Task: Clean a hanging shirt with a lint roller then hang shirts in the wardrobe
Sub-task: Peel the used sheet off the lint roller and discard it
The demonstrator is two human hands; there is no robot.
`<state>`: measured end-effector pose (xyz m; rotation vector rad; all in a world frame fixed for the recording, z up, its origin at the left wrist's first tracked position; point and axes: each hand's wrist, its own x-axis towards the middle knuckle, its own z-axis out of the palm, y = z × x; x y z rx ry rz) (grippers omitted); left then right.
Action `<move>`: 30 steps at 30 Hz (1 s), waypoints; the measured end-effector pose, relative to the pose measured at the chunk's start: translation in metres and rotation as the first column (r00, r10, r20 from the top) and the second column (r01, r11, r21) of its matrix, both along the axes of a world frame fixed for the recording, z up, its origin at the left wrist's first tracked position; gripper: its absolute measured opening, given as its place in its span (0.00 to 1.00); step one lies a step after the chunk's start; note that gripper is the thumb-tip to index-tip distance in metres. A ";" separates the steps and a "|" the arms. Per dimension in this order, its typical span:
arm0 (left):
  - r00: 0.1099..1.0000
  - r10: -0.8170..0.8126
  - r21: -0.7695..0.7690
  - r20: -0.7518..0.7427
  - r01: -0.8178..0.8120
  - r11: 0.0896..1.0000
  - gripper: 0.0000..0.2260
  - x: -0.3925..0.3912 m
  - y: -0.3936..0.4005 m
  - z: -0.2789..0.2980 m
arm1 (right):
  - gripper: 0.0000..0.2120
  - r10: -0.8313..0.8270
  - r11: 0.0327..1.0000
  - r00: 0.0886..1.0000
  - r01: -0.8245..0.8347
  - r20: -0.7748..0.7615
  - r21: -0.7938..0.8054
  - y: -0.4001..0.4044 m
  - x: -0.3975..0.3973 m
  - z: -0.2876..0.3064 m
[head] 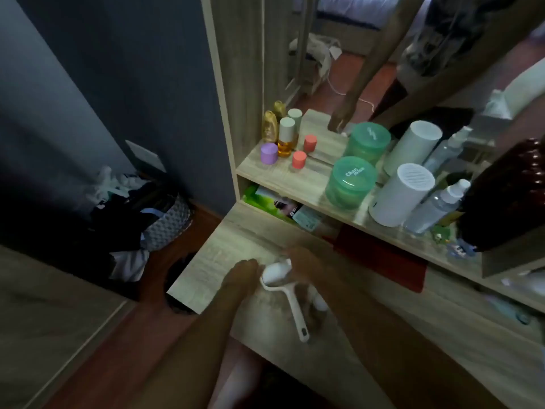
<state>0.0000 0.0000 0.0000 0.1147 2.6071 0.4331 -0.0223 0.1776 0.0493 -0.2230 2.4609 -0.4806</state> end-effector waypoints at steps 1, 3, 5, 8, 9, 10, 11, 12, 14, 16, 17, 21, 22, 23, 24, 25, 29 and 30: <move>1.000 0.004 0.015 -0.004 -0.004 1.000 0.16 0.001 0.002 -0.001 | 0.27 0.052 0.999 0.999 -0.052 -0.002 0.003 0.000 -0.002 -0.004; 0.986 0.164 0.181 -0.006 -0.160 0.970 0.18 0.004 0.006 0.005 | 0.28 0.118 0.993 0.993 -0.118 -0.003 0.027 0.001 -0.005 -0.001; 0.940 0.340 0.377 0.018 -0.321 0.869 0.18 0.005 0.007 0.023 | 0.29 0.097 0.995 0.995 -0.097 -0.003 -0.011 0.001 -0.009 0.010; 0.892 0.438 0.569 0.107 -0.416 0.709 0.16 -0.009 0.000 0.055 | 0.30 0.040 0.995 0.997 -0.047 -0.071 -0.092 0.001 -0.016 0.032; 0.878 0.450 0.624 0.164 -0.446 0.642 0.14 -0.015 -0.003 0.066 | 0.29 0.031 0.992 0.995 -0.041 -0.090 -0.115 0.002 -0.018 0.039; 0.861 0.449 0.670 0.238 -0.480 0.566 0.12 -0.021 -0.006 0.079 | 0.28 0.022 0.987 0.993 -0.039 -0.113 -0.153 0.002 -0.019 0.047; 0.857 0.422 0.695 0.298 -0.497 0.520 0.12 -0.027 -0.009 0.094 | 0.28 0.004 0.981 0.993 -0.027 -0.117 -0.190 0.004 -0.020 0.054; 0.868 0.381 0.704 0.320 -0.486 0.518 0.11 -0.032 -0.011 0.109 | 0.27 -0.019 0.975 0.993 -0.008 -0.118 -0.224 0.005 -0.020 0.059; 0.901 0.289 0.710 0.324 -0.434 0.554 0.10 -0.038 -0.015 0.137 | 0.27 -0.071 0.968 0.990 0.039 -0.121 -0.249 0.006 -0.019 0.071; 0.922 0.239 0.723 0.305 -0.388 0.571 0.11 -0.044 -0.016 0.152 | 0.25 -0.149 0.951 0.980 0.105 -0.131 -0.292 0.004 -0.017 0.079; 0.932 0.229 0.718 0.280 -0.362 0.595 0.12 -0.046 -0.016 0.157 | 0.25 -0.173 0.939 0.974 0.119 -0.143 -0.323 0.001 -0.015 0.085; 0.944 0.226 0.688 0.239 -0.329 0.647 0.17 -0.049 -0.015 0.173 | 0.32 -0.192 0.913 0.948 0.079 -0.252 -0.399 -0.012 -0.004 0.114; 0.941 0.222 0.692 0.256 -0.339 0.638 0.18 -0.047 -0.015 0.178 | 0.32 -0.181 0.920 0.940 0.058 -0.289 -0.387 -0.013 -0.003 0.119; 0.934 0.216 0.704 0.283 -0.356 0.615 0.18 -0.045 -0.016 0.183 | 0.31 -0.145 0.930 0.937 0.020 -0.317 -0.367 -0.013 -0.003 0.121; 0.929 0.201 0.715 0.311 -0.368 0.595 0.16 -0.043 -0.016 0.188 | 0.29 -0.097 0.936 0.936 -0.030 -0.338 -0.351 -0.012 -0.003 0.123; 0.926 0.186 0.723 0.329 -0.373 0.581 0.15 -0.040 -0.016 0.193 | 0.28 -0.054 0.945 0.935 -0.064 -0.350 -0.319 -0.011 -0.002 0.125; 0.931 0.199 0.713 0.305 -0.362 0.600 0.17 -0.041 -0.018 0.201 | 0.31 -0.005 0.967 0.906 -0.103 -0.423 -0.233 -0.013 -0.001 0.128; 0.935 0.207 0.700 0.289 -0.354 0.620 0.17 -0.044 -0.018 0.201 | 0.32 -0.009 0.970 0.870 -0.113 -0.493 -0.217 -0.014 -0.001 0.127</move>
